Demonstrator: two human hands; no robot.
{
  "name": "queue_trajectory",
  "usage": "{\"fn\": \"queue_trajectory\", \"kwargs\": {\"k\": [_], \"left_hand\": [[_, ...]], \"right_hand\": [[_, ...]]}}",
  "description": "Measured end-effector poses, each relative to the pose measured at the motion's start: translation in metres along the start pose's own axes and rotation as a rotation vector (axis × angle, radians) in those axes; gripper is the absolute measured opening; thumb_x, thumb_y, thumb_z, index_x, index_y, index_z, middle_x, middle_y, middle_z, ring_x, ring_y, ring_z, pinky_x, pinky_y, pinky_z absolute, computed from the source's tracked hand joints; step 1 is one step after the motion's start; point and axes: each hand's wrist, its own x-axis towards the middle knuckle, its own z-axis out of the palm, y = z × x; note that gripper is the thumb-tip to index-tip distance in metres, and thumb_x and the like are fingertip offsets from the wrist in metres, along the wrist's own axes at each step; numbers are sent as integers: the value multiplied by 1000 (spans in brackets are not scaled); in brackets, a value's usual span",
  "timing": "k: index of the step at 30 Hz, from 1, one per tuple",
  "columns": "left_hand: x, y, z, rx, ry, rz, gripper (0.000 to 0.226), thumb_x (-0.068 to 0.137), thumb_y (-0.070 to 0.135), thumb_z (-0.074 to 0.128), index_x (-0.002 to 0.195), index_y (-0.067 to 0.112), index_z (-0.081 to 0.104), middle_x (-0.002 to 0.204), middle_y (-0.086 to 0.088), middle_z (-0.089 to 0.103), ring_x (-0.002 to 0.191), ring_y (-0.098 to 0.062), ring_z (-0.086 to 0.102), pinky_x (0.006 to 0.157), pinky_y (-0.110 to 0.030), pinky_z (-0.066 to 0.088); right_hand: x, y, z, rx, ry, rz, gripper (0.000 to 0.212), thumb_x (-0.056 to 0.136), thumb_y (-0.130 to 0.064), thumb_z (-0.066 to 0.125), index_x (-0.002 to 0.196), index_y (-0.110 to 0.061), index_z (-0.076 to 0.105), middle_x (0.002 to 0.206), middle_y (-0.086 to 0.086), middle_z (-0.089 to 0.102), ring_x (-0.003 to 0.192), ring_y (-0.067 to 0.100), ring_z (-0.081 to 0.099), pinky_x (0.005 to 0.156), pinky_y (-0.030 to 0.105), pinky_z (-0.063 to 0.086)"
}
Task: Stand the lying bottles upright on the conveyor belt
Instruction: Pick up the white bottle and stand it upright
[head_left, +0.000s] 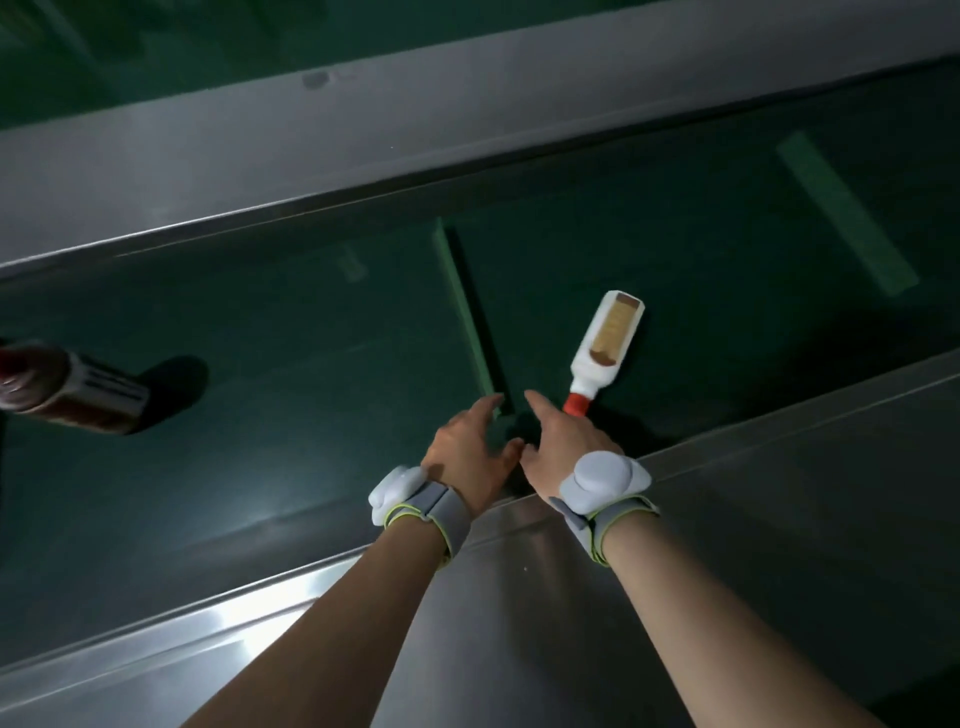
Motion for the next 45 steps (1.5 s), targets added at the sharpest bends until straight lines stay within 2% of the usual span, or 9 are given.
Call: {"fn": "queue_trajectory", "kwargs": {"k": [6,9,18,23,32,37,41,45], "left_hand": [[33,28,28,51,-56,-33,62,83,33,69,140,27,44,128,-10,62,115,-27,60,96,-39,48],[47,34,37,72,-61,-35,64,81,37,70,139,30,44,125,-8,63,110,-26,62,93,-37,50],[67,35,52,73,-95,-59,64,79,44,66,138,37,41,124,-4,63,108,-23,62,90,-33,50],[73,31,49,93,-91,-54,63,81,39,66,139,35,42,126,-4,62,111,-25,61,91,-31,48],[72,25,43,96,-83,-61,62,83,33,65,140,33,41,126,-6,62,111,-26,61,92,-35,49],[73,24,38,111,-93,-68,63,83,33,65,141,33,41,126,-6,62,110,-26,61,91,-34,49],[74,30,31,108,-115,-79,63,84,34,65,141,34,40,128,-6,61,112,-26,60,94,-36,49],[75,37,25,124,-112,-77,64,84,37,63,142,34,38,131,-4,59,115,-26,59,95,-36,49]], "right_hand": [[29,39,-25,59,-66,6,69,85,-35,53,146,-45,22,133,-1,59,108,33,61,79,38,52],[38,48,-30,65,-94,-5,67,86,-34,52,145,-46,23,132,-3,60,111,32,60,83,38,52],[57,63,-33,26,-143,11,60,87,-36,51,141,-48,28,126,2,61,107,33,60,80,38,50],[71,63,-28,4,-208,-13,54,89,-35,49,139,-43,32,130,3,58,111,34,58,85,41,51],[97,59,-14,11,-348,15,60,87,-31,52,144,-35,32,141,1,50,122,32,52,96,44,48],[103,55,-19,4,-388,36,52,86,-34,54,137,-30,43,137,3,54,120,32,54,96,42,48],[102,56,-29,-65,-468,44,48,86,-34,55,133,-27,49,139,8,50,125,31,49,99,39,46],[94,57,-39,-100,-480,61,40,83,-27,59,122,-24,60,129,8,57,120,29,52,95,36,49]]}}
